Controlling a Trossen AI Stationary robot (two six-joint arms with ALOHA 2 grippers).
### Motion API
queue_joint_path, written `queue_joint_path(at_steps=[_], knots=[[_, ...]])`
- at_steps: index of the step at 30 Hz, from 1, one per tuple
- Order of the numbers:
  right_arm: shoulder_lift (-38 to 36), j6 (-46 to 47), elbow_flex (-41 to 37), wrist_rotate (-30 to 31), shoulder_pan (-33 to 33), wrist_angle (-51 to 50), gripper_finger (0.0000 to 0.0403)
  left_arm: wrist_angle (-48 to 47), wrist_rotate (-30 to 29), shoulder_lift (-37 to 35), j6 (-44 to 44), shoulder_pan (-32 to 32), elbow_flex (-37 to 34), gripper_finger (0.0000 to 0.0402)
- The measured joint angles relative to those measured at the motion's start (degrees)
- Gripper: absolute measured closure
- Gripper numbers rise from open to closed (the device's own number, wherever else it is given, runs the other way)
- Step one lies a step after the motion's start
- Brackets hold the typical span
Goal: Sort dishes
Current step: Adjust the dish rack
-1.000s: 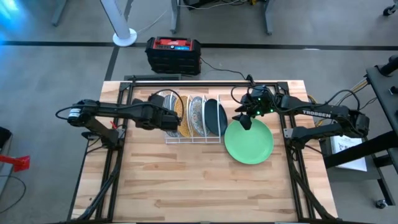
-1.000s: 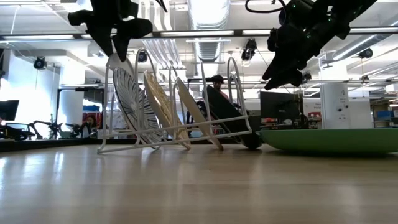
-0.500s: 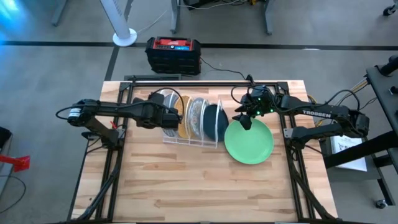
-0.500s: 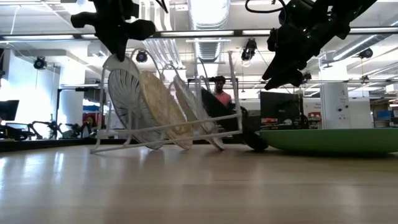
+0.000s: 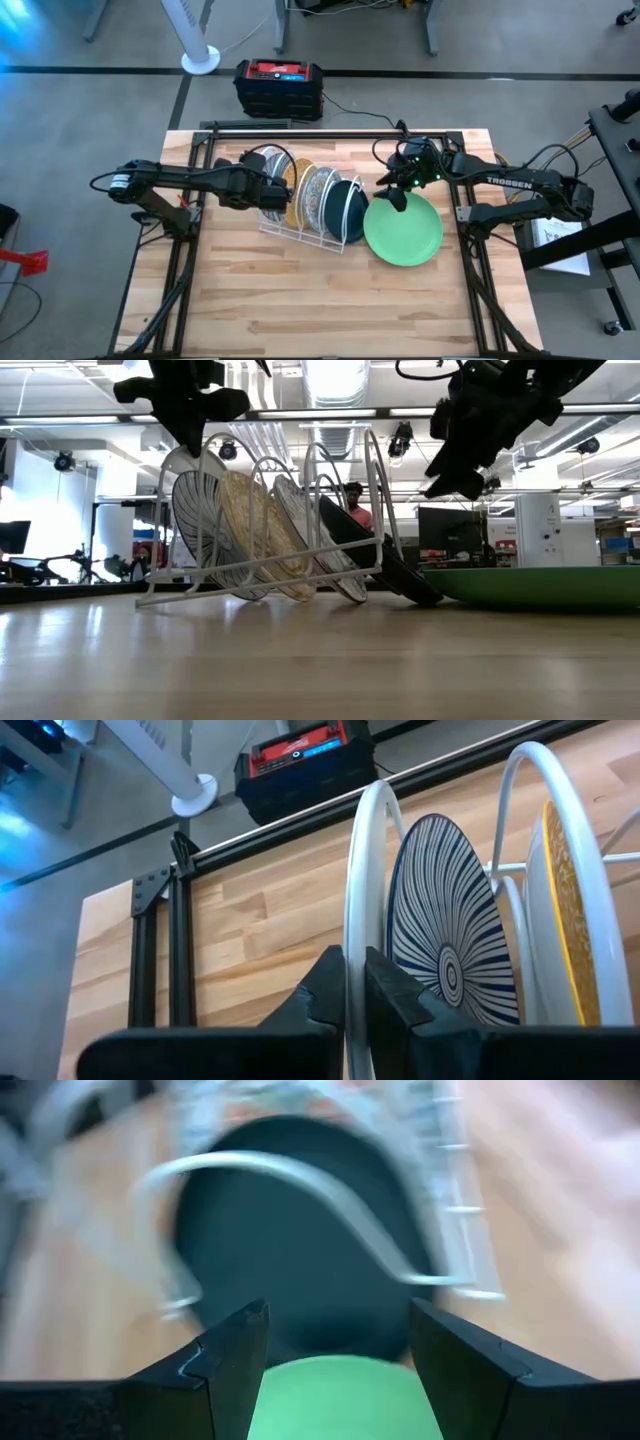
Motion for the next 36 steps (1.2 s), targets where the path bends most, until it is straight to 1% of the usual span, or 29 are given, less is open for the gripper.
queue_joint_path(at_steps=[2,4,6,10,15,19,24,29,32,36], knots=[[0.0,-0.1,-0.4,-3.6,1.3,1.5,0.0182,0.0,0.0,0.0,0.0,0.0,0.0,0.0393],[0.0,0.2,-1.0,-3.4,3.1,2.8,0.0193,0.1,0.0,0.0,-0.1,0.0,0.0,0.0393],[0.0,0.1,-1.7,-1.4,4.7,4.4,0.0207,0.2,0.0,0.0,-0.2,0.0,0.0,0.0393],[0.0,-0.2,-2.8,6.1,7.2,8.0,0.0234,0.3,0.0,0.0,-0.2,0.0,0.0,0.0393],[0.1,-3.2,-3.1,12.2,8.8,10.2,0.0251,0.5,-0.1,0.0,-0.4,0.0,0.0,0.0393],[0.1,-9.1,-3.7,14.7,10.3,13.4,0.0250,0.8,-0.1,0.0,-0.4,0.0,0.0,0.0393],[0.1,-14.6,-4.3,17.0,12.4,18.2,0.0231,1.0,-0.1,0.0,-0.4,0.0,0.0,0.0393],[0.1,-15.8,-4.5,20.6,13.2,19.7,0.0218,1.3,-0.2,0.0,-0.4,0.0,0.0,0.0393],[0.6,-15.8,-4.5,20.7,13.2,20.1,0.0215,1.5,-0.4,0.0,-0.4,0.0,-0.2,0.0393],[4.3,-16.3,-4.5,20.7,13.2,22.1,0.0215,2.1,-0.5,0.0,-0.4,0.0,-0.5,0.0393]])
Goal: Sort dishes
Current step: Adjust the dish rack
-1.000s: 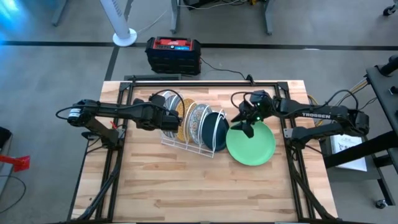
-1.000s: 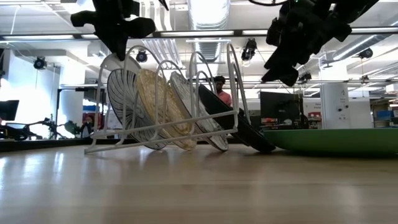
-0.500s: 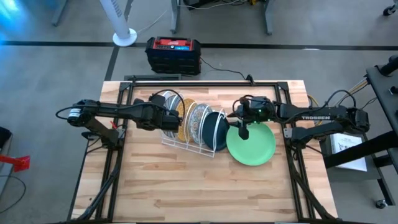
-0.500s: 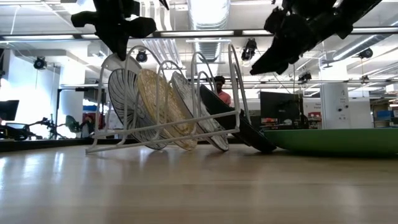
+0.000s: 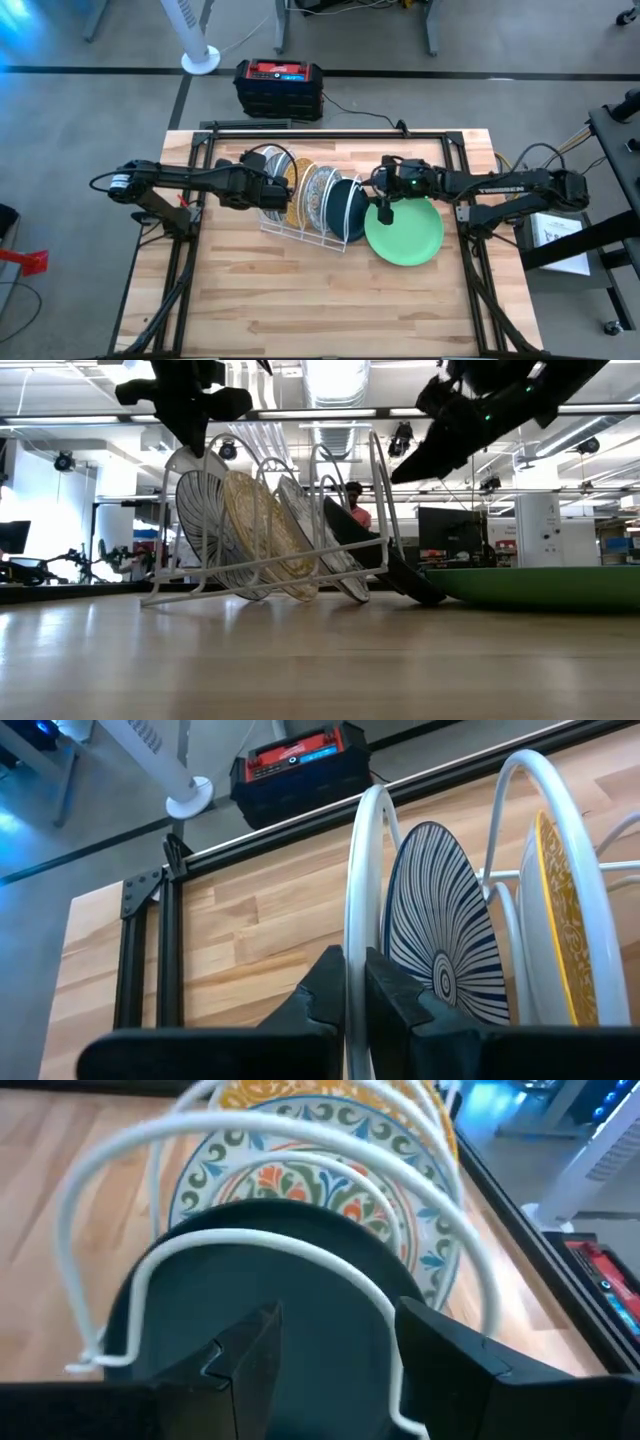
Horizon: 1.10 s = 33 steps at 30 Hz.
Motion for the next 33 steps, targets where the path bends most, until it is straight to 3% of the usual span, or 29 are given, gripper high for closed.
queue_joint_path(at_steps=[7,13,25,33], knots=[[6.4,-1.0,1.2,6.6,0.0,3.0,0.0220,0.3,-0.1,0.0,0.1,0.0,-0.1,0.0393],[7.6,-2.2,2.3,8.5,0.0,4.1,0.0245,0.4,-0.6,0.2,0.2,0.0,-0.2,0.0393],[8.2,-9.8,3.2,9.8,0.0,5.3,0.0382,0.5,-1.9,0.3,0.2,0.0,-0.2,0.0393],[8.2,-10.6,3.3,13.1,0.0,6.7,0.0364,0.5,-3.1,0.3,0.0,0.0,-0.3,0.0393]])
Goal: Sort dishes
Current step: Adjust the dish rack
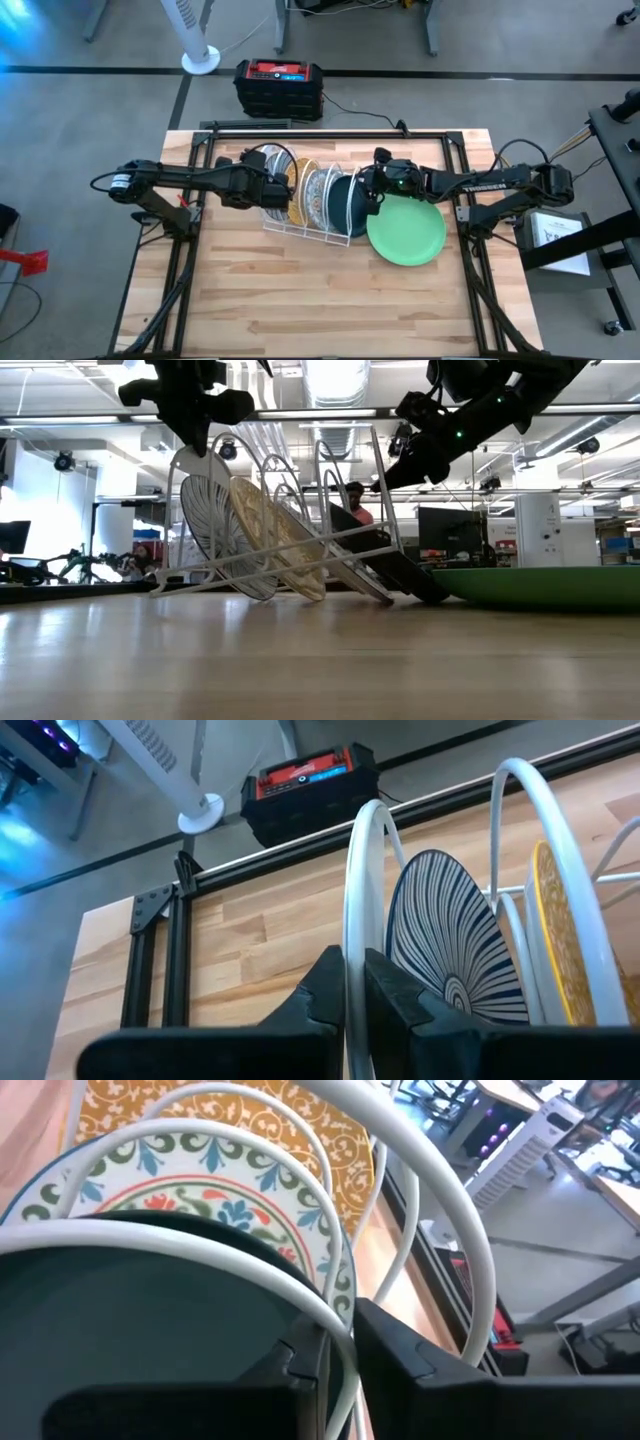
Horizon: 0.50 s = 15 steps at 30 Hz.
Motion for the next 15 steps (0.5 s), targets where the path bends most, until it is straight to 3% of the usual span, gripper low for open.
queue_joint_path(at_steps=[7,15], knots=[[0.1,0.4,0.1,-1.0,0.0,-1.0,0.0363,0.2,0.5,0.0,0.0,0.0,0.0,0.0393],[0.4,1.9,-1.3,-1.9,0.0,-3.1,0.0324,1.4,0.8,0.0,0.3,-0.1,0.0,0.0393]])
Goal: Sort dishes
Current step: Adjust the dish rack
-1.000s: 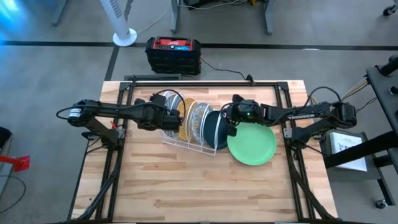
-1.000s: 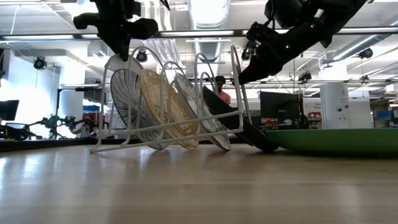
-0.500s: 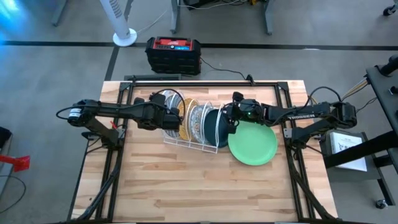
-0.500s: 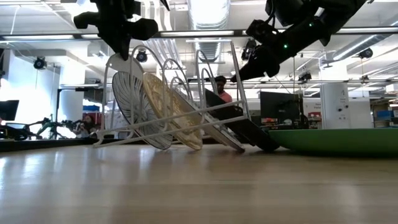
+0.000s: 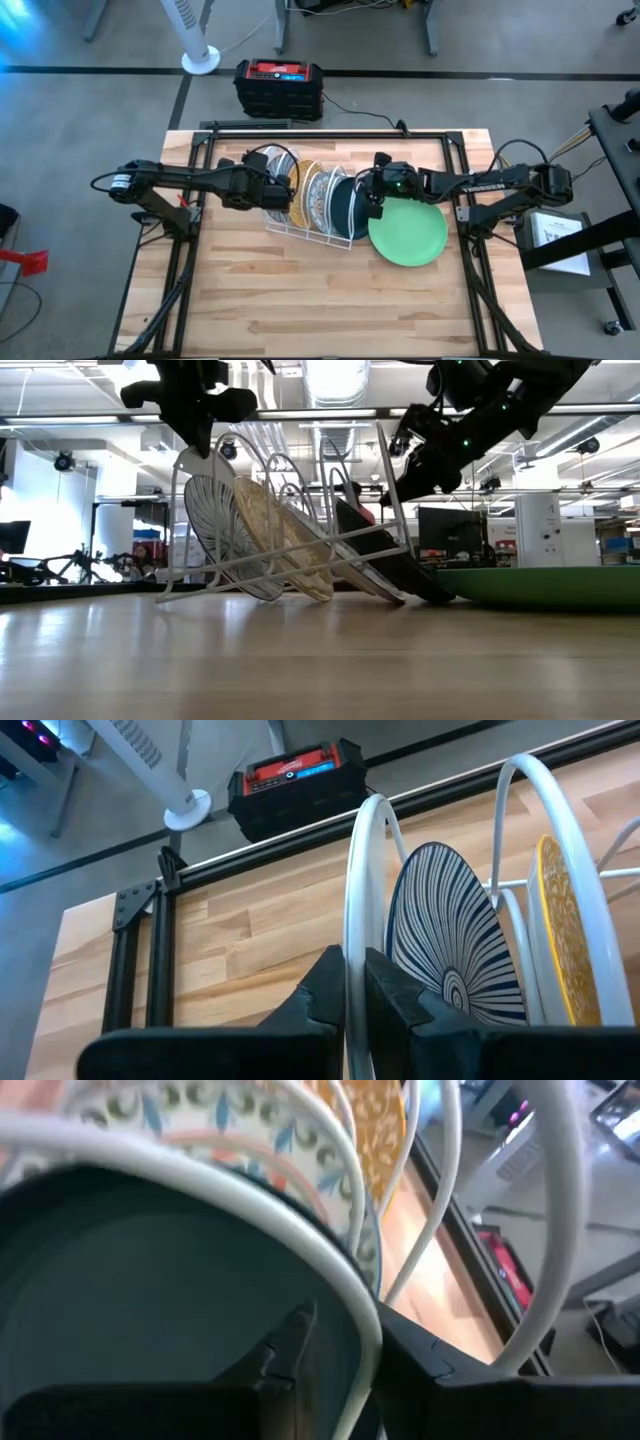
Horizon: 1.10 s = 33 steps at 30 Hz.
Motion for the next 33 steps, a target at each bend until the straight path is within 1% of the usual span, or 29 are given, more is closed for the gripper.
queue_joint_path(at_steps=[9,17,26,33], knots=[[-0.1,0.7,-1.1,0.6,0.0,0.3,0.0279,0.0,-0.1,0.0,0.0,0.0,0.0,0.0385],[-0.8,2.5,-1.1,0.7,0.0,-0.8,0.0254,0.0,-0.2,0.0,0.0,0.0,0.0,0.0385],[-4.7,6.4,-1.1,0.7,0.0,-7.8,0.0243,0.1,-0.3,0.0,-0.1,0.1,0.0,0.0383],[-9.0,11.1,-1.1,0.3,0.0,-13.0,0.0249,0.2,-0.7,0.0,-0.1,0.1,0.0,0.0360]])
